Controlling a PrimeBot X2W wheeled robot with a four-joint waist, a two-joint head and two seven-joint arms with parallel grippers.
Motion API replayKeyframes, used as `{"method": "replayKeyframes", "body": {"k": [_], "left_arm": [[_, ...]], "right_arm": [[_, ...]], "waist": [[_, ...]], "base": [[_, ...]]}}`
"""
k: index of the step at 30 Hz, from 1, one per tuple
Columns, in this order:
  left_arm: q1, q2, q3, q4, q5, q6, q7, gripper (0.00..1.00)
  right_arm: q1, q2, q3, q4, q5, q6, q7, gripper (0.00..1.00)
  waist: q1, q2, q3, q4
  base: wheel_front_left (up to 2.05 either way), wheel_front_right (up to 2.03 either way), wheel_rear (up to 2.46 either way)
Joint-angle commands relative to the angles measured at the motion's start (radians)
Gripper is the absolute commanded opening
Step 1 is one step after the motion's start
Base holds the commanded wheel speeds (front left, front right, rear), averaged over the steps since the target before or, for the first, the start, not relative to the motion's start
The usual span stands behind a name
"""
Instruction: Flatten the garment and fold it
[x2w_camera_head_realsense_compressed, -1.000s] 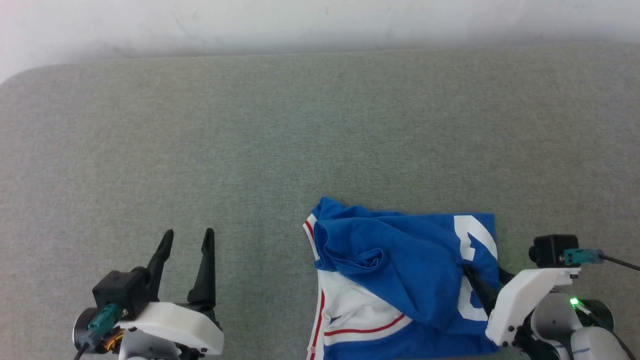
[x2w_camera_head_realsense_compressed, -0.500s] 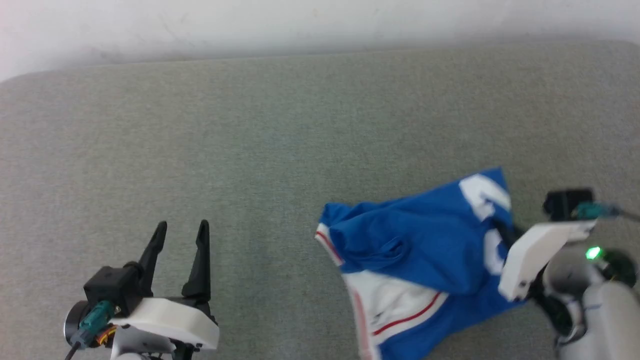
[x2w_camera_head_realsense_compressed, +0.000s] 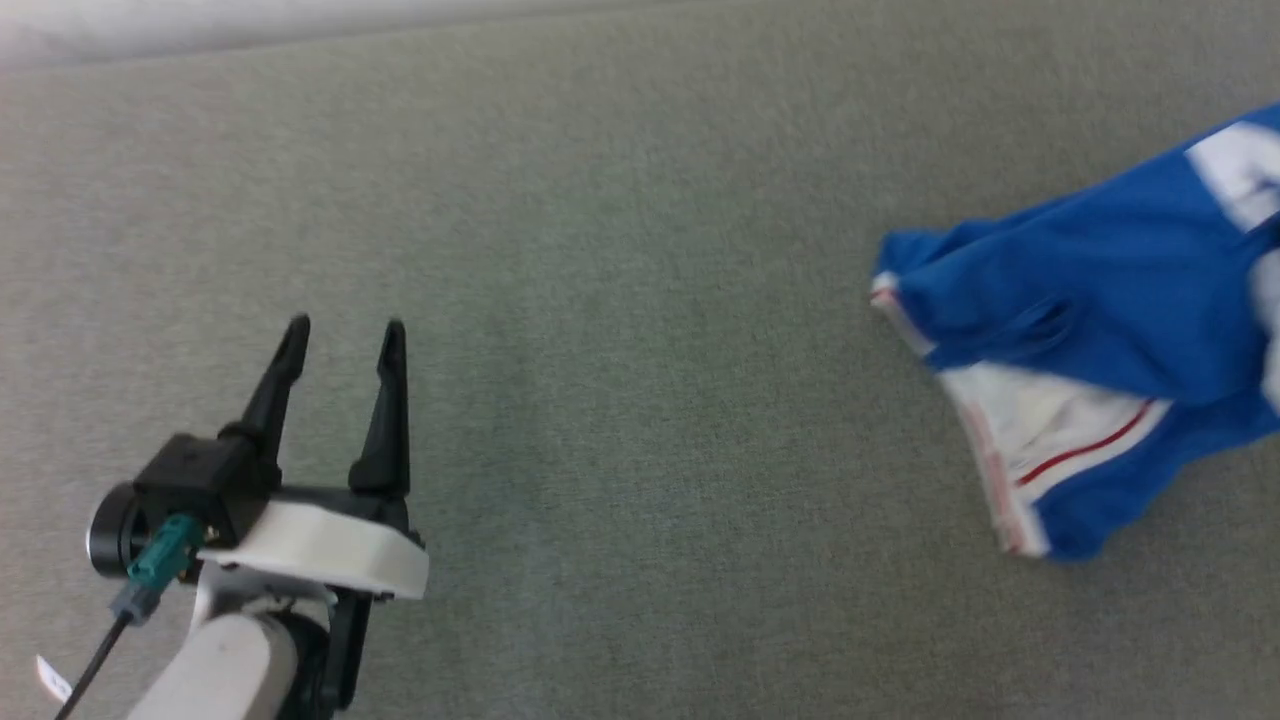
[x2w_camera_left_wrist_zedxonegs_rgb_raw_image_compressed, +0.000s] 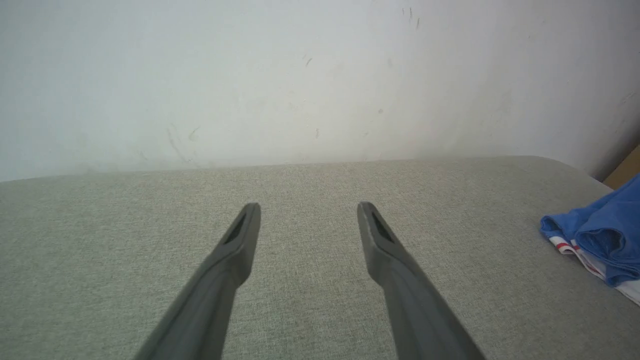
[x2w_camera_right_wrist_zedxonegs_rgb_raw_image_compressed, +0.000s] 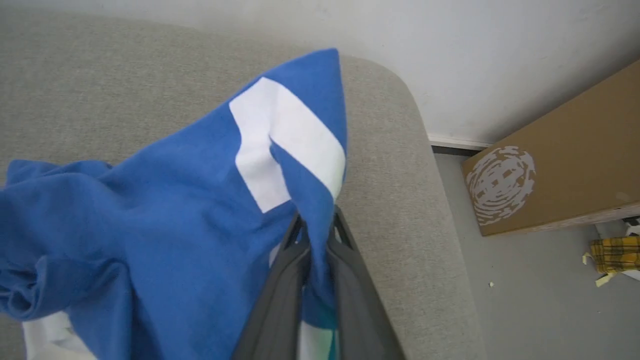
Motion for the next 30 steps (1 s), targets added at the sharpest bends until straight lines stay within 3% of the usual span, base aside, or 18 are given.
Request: {"method": "replayKeyframes", "body": {"k": [1, 10, 20, 28, 29, 30], "left_arm": [[-0.035, 0.004, 0.001, -0.009, 0.019, 0.011, 0.005, 1.00], [-0.151, 0.019, -0.013, -0.024, 0.102, 0.023, 0.006, 1.00], [-0.168, 0.029, -0.015, -0.040, 0.150, 0.054, -0.008, 1.00], [-0.175, 0.028, -0.007, -0.054, 0.158, 0.071, -0.016, 1.00], [-0.175, 0.025, -0.005, -0.056, 0.155, 0.073, -0.019, 1.00], [-0.175, 0.022, -0.003, -0.060, 0.153, 0.073, -0.024, 1.00]], "right_arm": [[-0.037, -0.031, -0.017, 0.002, -0.008, -0.002, 0.003, 0.00], [-0.124, -0.144, -0.106, 0.095, -0.060, -0.002, -0.036, 0.00], [-0.165, -0.184, -0.173, 0.208, -0.131, -0.002, -0.113, 0.00], [-0.181, -0.178, -0.206, 0.278, -0.181, -0.002, -0.172, 0.00], [-0.185, -0.174, -0.208, 0.286, -0.183, -0.002, -0.178, 0.02], [-0.189, -0.171, -0.208, 0.294, -0.187, -0.002, -0.183, 0.36]], "waist": [[-0.0002, 0.0000, 0.081, -0.048], [-0.0002, 0.0000, 0.187, -0.070], [-0.0002, 0.0000, 0.255, -0.057], [-0.0002, 0.0000, 0.285, -0.039], [-0.0002, 0.0000, 0.286, -0.038], [-0.0002, 0.0000, 0.286, -0.037]], "base": [[0.00, 0.00, 0.00], [0.00, 0.00, 0.00], [0.00, 0.00, 0.00], [0.00, 0.00, 0.00], [0.00, 0.00, 0.00], [0.00, 0.00, 0.00]]}}
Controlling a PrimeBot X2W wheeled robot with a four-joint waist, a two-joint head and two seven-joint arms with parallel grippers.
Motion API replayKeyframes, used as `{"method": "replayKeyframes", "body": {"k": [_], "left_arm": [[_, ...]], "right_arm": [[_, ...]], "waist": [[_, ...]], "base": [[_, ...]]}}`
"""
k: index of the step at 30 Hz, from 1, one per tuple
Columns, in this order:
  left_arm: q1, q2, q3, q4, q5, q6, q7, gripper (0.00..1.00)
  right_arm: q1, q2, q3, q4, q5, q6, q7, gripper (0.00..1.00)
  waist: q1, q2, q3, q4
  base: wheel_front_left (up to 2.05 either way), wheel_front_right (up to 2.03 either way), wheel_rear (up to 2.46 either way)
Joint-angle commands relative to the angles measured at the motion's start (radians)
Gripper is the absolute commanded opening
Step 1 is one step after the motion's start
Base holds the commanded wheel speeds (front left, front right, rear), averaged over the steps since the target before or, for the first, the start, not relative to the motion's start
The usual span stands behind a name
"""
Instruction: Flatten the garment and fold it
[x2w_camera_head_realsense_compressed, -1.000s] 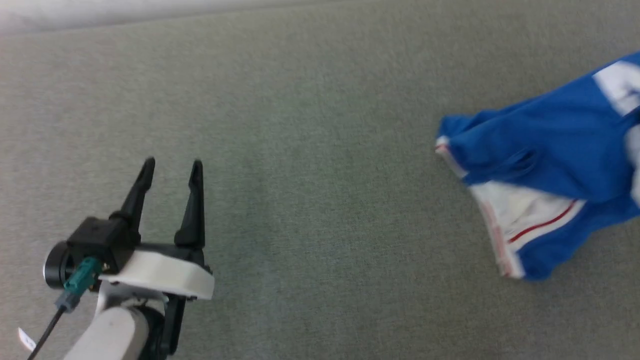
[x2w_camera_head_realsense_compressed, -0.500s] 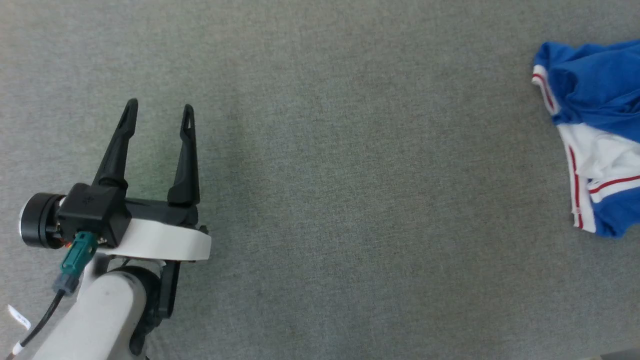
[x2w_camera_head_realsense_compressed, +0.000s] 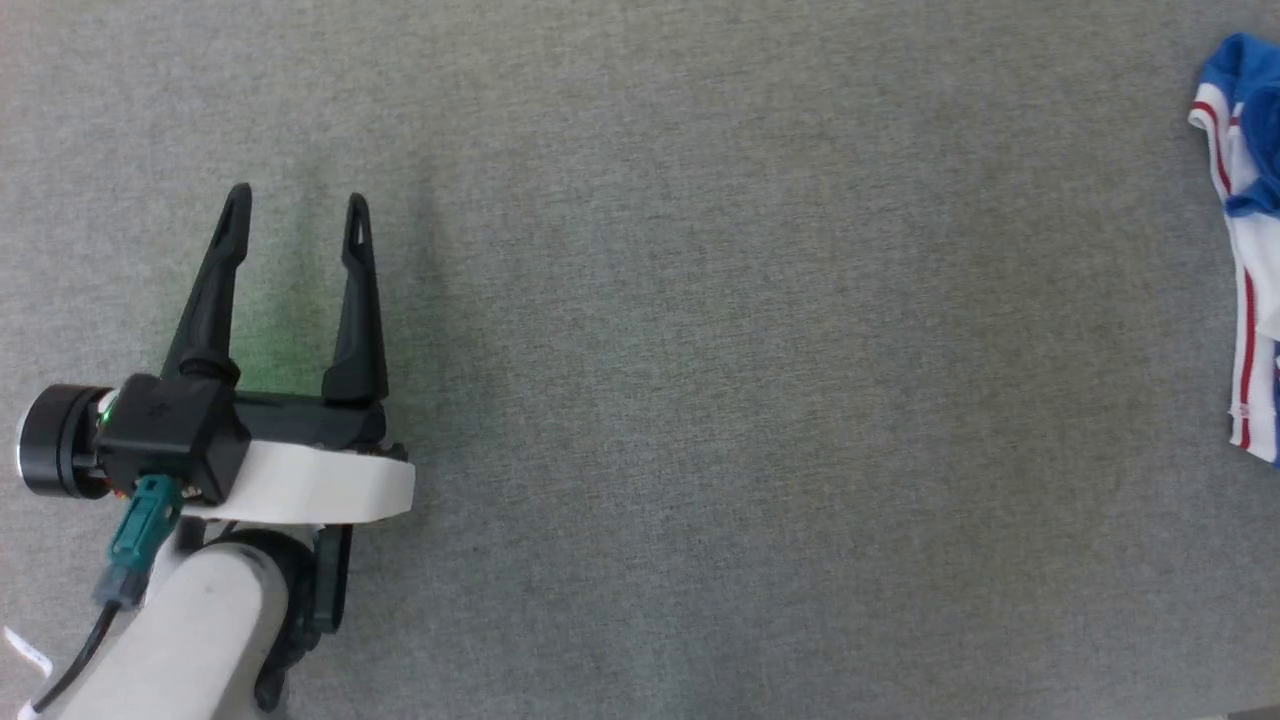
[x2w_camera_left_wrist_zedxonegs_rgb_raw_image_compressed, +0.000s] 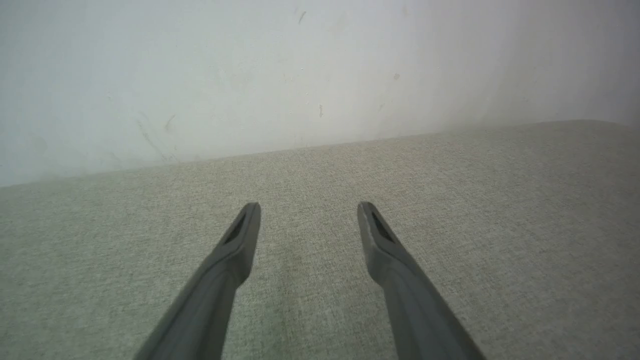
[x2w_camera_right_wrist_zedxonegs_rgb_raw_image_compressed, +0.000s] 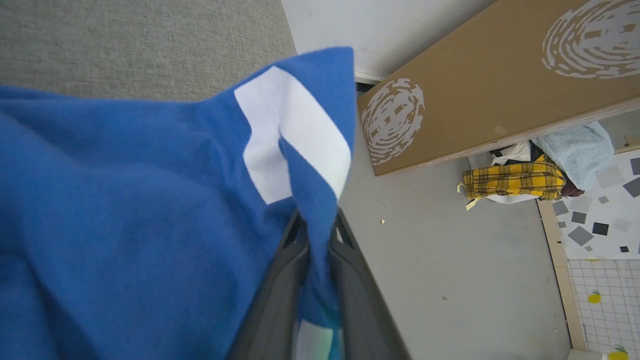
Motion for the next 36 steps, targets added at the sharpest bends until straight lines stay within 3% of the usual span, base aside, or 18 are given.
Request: {"method": "replayKeyframes", "body": {"k": [1, 2, 3, 13, 18, 26, 36], "left_arm": [[-0.017, -0.009, 0.005, -0.013, -0.007, 0.002, -0.018, 1.00], [-0.017, -0.012, 0.007, -0.017, -0.012, 0.000, -0.025, 1.00], [-0.016, -0.013, 0.007, -0.019, -0.014, -0.001, -0.031, 1.00], [0.014, -0.030, 0.019, 0.015, -0.040, -0.010, -0.075, 1.00], [0.049, -0.051, 0.026, 0.045, -0.057, -0.004, -0.092, 1.00], [0.142, -0.060, 0.053, 0.079, -0.089, 0.012, -0.103, 1.00], [0.208, -0.081, 0.041, 0.105, -0.123, -0.007, -0.106, 1.00]], "right_arm": [[-0.026, 0.007, -0.005, 0.013, -0.013, -0.002, -0.015, 0.55], [-0.030, 0.009, -0.004, 0.019, -0.016, -0.002, -0.020, 0.90], [-0.033, 0.010, -0.004, 0.024, -0.020, -0.002, -0.024, 1.00], [-0.018, 0.028, -0.010, 0.028, -0.023, -0.002, -0.068, 1.00], [0.041, 0.112, -0.007, -0.041, 0.001, -0.002, -0.110, 1.00], [0.210, 0.280, 0.105, -0.248, 0.065, -0.002, -0.116, 1.00], [0.372, 0.401, 0.196, -0.420, 0.065, -0.002, -0.214, 1.00]], "waist": [[0.0000, -0.0001, 0.002, 0.006], [0.0000, -0.0001, 0.000, 0.007], [0.0000, -0.0001, -0.004, 0.008], [0.0000, -0.0001, -0.088, 0.016], [0.0000, -0.0001, -0.172, 0.027], [0.0000, -0.0001, -0.328, 0.053], [0.0000, -0.0001, -0.477, 0.106]], "base": [[0.00, 0.00, 0.00], [0.00, 0.00, 0.00], [0.00, 0.00, 0.00], [0.00, 0.00, 0.00], [0.00, 0.00, 0.00], [0.00, 0.00, 0.00], [0.00, 0.00, 0.00]]}}
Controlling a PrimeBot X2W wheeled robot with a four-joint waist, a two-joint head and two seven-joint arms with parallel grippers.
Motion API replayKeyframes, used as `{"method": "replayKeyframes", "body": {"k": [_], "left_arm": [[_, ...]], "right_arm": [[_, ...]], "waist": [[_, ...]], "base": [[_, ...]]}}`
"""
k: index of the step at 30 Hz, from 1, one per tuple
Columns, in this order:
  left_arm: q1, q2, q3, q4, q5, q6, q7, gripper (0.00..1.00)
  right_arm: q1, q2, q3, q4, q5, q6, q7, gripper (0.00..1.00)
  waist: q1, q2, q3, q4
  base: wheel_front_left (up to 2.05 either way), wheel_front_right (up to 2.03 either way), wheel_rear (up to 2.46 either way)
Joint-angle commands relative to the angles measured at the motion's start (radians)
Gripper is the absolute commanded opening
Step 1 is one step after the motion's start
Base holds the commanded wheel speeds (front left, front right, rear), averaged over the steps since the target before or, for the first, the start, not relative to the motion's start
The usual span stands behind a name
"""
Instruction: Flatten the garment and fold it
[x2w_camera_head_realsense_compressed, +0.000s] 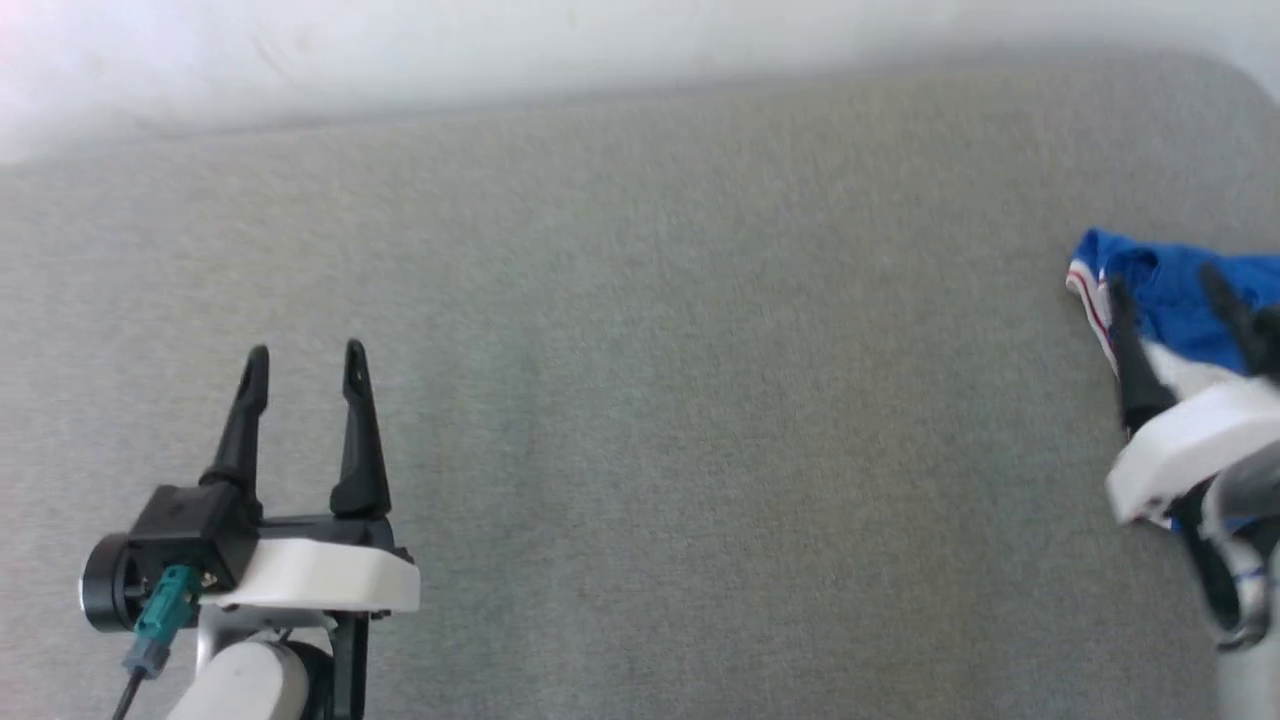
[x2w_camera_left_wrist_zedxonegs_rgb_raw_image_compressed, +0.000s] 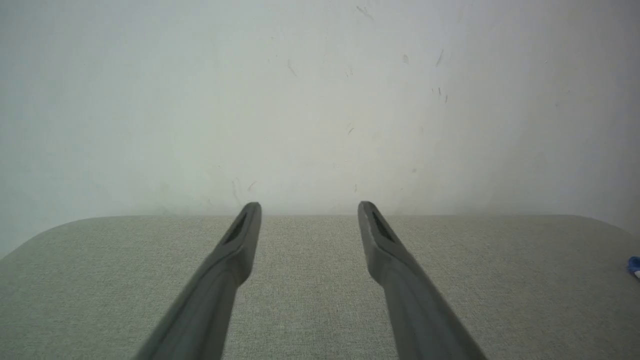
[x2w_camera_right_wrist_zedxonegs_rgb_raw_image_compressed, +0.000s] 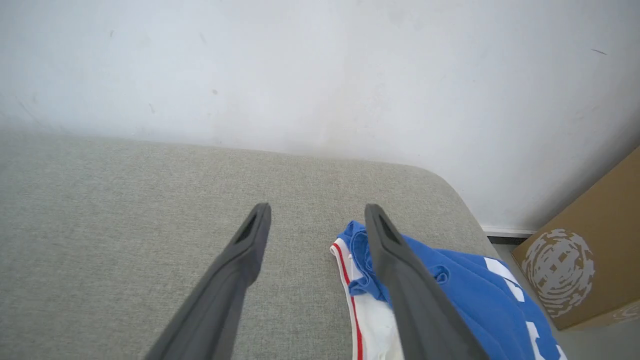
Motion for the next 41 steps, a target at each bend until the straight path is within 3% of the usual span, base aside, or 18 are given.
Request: {"method": "replayKeyframes", "body": {"k": [1, 12, 21, 41], "left_arm": [[0.014, -0.004, -0.001, 0.004, -0.004, -0.007, -0.005, 1.00], [0.116, -0.042, -0.010, 0.047, 0.009, -0.048, -0.017, 1.00], [0.200, -0.090, 0.024, 0.084, 0.038, -0.078, -0.018, 1.00], [0.249, -0.176, 0.116, 0.142, 0.094, -0.185, -0.018, 1.00]], "right_arm": [[0.015, 0.009, 0.005, -0.007, -0.005, -0.002, -0.009, 1.00], [0.206, 0.108, 0.020, -0.066, -0.081, -0.002, -0.199, 1.00], [0.317, 0.122, 0.012, -0.017, -0.038, -0.002, -0.311, 1.00], [0.334, 0.123, 0.048, 0.032, 0.010, -0.002, -0.346, 1.00]], "waist": [[0.0003, -0.0001, -0.074, 0.042], [0.0003, -0.0001, -0.178, 0.074], [0.0003, -0.0001, -0.211, 0.083], [0.0003, -0.0001, -0.211, 0.075]], "base": [[0.00, 0.00, 0.00], [0.00, 0.00, 0.00], [0.00, 0.00, 0.00], [0.00, 0.00, 0.00]]}}
